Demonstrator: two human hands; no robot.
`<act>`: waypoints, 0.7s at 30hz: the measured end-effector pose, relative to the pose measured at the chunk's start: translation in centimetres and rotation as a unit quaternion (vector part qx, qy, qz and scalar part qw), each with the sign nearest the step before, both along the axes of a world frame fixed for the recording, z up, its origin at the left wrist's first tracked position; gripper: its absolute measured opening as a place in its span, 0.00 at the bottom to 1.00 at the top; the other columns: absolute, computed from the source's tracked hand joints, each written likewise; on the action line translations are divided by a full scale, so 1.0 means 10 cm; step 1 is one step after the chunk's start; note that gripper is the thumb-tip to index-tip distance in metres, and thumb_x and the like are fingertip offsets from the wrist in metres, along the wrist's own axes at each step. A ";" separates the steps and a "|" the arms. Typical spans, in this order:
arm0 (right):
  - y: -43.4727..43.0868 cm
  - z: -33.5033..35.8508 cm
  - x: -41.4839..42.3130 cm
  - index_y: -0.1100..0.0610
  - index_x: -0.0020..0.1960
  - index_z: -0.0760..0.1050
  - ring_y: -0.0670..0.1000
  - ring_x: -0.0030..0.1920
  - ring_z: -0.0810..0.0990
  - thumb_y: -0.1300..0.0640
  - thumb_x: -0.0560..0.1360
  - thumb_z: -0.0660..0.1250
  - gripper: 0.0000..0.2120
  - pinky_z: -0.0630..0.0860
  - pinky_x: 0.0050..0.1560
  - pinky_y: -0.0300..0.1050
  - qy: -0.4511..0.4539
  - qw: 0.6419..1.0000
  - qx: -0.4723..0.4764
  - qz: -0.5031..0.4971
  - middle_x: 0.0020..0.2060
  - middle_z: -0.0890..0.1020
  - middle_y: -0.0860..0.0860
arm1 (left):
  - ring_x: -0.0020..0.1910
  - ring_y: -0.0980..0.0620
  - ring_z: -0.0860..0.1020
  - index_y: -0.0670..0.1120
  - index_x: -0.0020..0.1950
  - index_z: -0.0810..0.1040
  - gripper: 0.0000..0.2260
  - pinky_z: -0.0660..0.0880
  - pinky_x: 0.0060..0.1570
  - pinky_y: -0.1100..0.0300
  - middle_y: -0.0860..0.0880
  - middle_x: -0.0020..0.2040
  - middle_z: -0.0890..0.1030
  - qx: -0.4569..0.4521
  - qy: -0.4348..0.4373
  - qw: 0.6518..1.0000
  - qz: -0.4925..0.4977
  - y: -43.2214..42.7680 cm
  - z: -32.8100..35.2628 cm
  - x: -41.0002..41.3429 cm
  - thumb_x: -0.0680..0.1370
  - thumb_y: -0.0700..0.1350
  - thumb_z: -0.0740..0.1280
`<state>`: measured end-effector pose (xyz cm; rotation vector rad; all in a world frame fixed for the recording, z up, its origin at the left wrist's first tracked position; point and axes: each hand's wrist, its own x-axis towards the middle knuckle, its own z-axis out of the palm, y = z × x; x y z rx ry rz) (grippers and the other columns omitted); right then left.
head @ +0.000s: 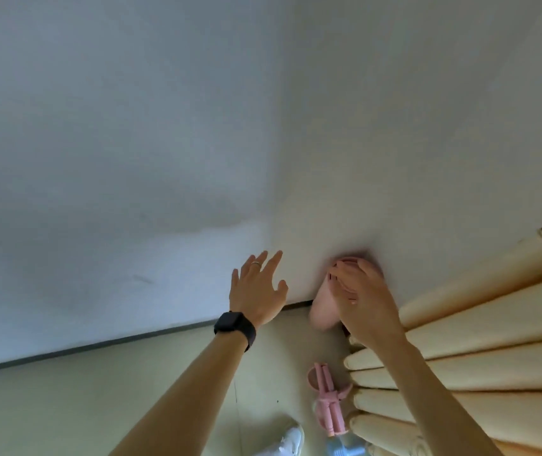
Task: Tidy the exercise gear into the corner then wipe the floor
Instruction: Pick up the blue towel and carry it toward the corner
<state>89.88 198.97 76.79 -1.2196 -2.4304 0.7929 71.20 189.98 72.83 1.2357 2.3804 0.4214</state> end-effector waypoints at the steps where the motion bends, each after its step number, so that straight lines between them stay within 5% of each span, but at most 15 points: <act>1: -0.09 0.09 -0.11 0.45 0.64 0.78 0.48 0.71 0.68 0.41 0.80 0.56 0.19 0.65 0.73 0.47 -0.003 0.999 0.020 0.029 0.65 0.77 0.41 | 0.80 0.50 0.50 0.60 0.80 0.53 0.28 0.48 0.77 0.45 0.52 0.81 0.56 0.004 0.003 1.000 0.019 -0.23 0.09 -0.07 0.81 0.54 0.58; 4: -0.46 0.35 -0.56 0.43 0.66 0.77 0.46 0.76 0.60 0.42 0.81 0.59 0.17 0.58 0.69 0.35 0.000 0.994 0.047 0.102 0.68 0.74 0.40 | 0.80 0.52 0.51 0.60 0.79 0.55 0.27 0.49 0.77 0.46 0.53 0.80 0.57 0.015 0.029 0.995 0.091 -0.98 0.35 -0.39 0.81 0.55 0.58; 7: -0.96 0.67 -1.11 0.41 0.66 0.76 0.44 0.77 0.56 0.44 0.80 0.62 0.15 0.58 0.67 0.34 0.026 0.982 0.070 0.174 0.70 0.72 0.38 | 0.80 0.52 0.51 0.60 0.79 0.55 0.26 0.48 0.78 0.47 0.53 0.80 0.57 0.012 0.071 0.984 0.162 -1.78 0.63 -0.79 0.82 0.56 0.57; 15: -3.16 1.42 -2.56 0.39 0.69 0.72 0.42 0.78 0.51 0.41 0.80 0.60 0.18 0.64 0.73 0.45 0.092 0.906 0.110 0.399 0.71 0.71 0.37 | 0.80 0.52 0.49 0.61 0.80 0.54 0.26 0.47 0.77 0.45 0.54 0.80 0.56 0.000 0.186 0.916 0.355 -4.66 1.40 -1.45 0.82 0.58 0.55; 21: -5.40 1.71 -3.18 0.40 0.70 0.73 0.44 0.78 0.52 0.41 0.81 0.60 0.18 0.61 0.75 0.44 0.159 0.828 0.129 0.522 0.71 0.72 0.39 | 0.79 0.52 0.52 0.61 0.79 0.56 0.25 0.50 0.77 0.46 0.54 0.79 0.60 -0.005 0.246 0.847 0.472 -7.01 1.79 -1.31 0.81 0.57 0.56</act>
